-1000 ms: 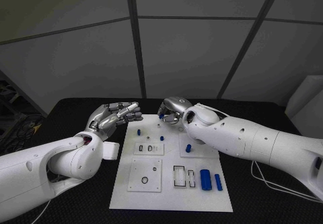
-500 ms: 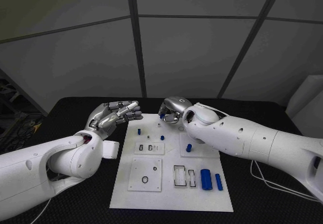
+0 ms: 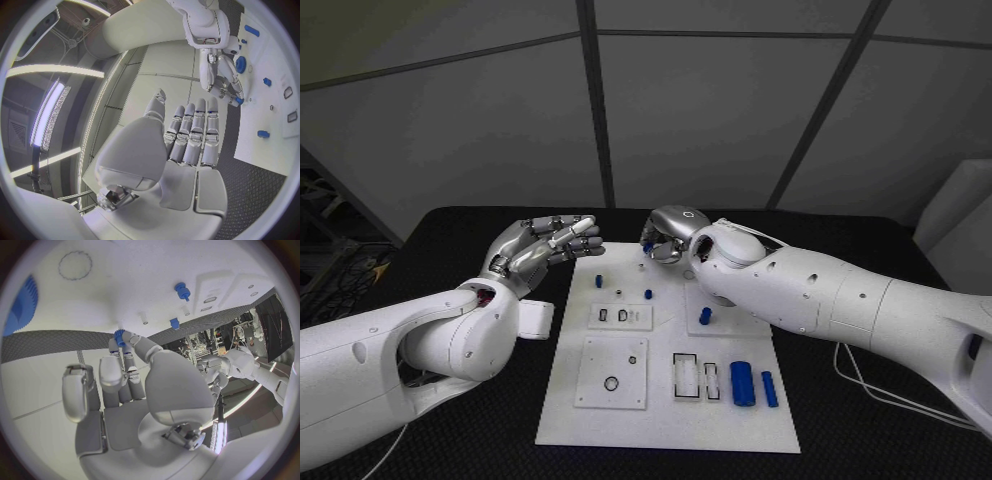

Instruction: Assemble the parts on the task board

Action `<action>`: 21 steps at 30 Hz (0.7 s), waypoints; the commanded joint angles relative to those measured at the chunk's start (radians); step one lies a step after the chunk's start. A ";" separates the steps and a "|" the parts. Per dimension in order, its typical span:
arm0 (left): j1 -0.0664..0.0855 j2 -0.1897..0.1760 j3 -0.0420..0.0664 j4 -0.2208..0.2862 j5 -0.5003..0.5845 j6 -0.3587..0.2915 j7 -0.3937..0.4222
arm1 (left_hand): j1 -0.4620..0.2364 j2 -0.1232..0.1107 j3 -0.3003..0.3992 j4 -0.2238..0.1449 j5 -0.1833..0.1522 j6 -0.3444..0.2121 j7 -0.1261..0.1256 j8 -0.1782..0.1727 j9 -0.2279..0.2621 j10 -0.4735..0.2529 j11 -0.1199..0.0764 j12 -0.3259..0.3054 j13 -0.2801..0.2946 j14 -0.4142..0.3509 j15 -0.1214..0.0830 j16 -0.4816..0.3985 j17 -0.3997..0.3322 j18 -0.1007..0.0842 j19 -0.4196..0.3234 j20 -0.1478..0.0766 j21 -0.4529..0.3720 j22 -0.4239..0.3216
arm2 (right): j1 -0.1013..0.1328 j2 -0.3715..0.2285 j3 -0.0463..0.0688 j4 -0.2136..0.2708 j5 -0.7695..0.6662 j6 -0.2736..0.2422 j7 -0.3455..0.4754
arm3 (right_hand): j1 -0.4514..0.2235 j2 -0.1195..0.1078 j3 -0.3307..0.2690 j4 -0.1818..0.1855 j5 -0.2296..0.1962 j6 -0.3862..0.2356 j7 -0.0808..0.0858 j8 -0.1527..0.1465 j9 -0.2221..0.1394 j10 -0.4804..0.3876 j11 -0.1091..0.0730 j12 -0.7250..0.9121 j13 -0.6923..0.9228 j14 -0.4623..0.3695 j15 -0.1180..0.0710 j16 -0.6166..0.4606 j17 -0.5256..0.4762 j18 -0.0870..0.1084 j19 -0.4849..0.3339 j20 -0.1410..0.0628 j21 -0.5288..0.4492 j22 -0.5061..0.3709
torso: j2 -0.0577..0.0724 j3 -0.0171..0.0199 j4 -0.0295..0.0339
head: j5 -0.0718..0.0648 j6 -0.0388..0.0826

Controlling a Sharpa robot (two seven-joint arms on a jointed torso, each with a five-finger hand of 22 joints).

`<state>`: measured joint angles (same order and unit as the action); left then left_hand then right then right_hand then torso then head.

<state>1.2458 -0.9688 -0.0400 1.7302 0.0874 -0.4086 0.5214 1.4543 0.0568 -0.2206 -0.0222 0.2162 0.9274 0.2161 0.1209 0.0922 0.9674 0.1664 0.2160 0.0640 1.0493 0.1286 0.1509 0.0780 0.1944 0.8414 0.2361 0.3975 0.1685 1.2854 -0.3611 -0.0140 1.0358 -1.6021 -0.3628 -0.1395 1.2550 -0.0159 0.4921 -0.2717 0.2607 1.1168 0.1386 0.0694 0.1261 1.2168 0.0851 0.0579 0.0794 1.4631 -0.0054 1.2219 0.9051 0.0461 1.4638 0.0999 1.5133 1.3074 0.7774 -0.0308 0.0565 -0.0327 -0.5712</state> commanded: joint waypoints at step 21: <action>0.004 -0.009 0.001 0.008 -0.007 0.011 -0.003 | -0.002 0.012 -0.003 -0.010 -0.008 0.008 0.003 -0.009 -0.002 0.001 0.006 -0.006 -0.001 0.004 0.006 -0.010 -0.002 -0.015 0.003 0.002 0.004 -0.002 | 0.006 0.019 0.000 -0.031 -0.004 0.045 -0.021 | -0.017 -0.060 0.022 0.015 -0.059 -0.070 0.025 -0.007 -0.002 -0.119 0.023 0.001 -0.016 -0.016 0.028 -0.031 -0.073 0.007 -0.053 0.029 -0.029 -0.002 | 0.000 -0.0008 -0.0005 | 0.009 -0.008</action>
<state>1.2486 -0.9773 -0.0400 1.7356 0.0873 -0.4086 0.5167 1.4543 0.0568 -0.2234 -0.0250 0.2122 0.9309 0.2197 0.1169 0.0915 0.9674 0.1664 0.2161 0.0640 1.0493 0.1286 0.1454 0.0771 0.1945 0.8413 0.2361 0.3975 0.1676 1.2882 -0.3433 -0.0145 1.0072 -1.6053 -0.3301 -0.1513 1.2368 -0.0687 0.5075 -0.2564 0.2137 1.0540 0.1620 0.0629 0.1254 1.1058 0.1065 0.0647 0.0634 1.4470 0.0181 1.1935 0.8375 0.0463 1.4165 0.1289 1.4899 1.3062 0.7775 -0.0316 0.0559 -0.0246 -0.5780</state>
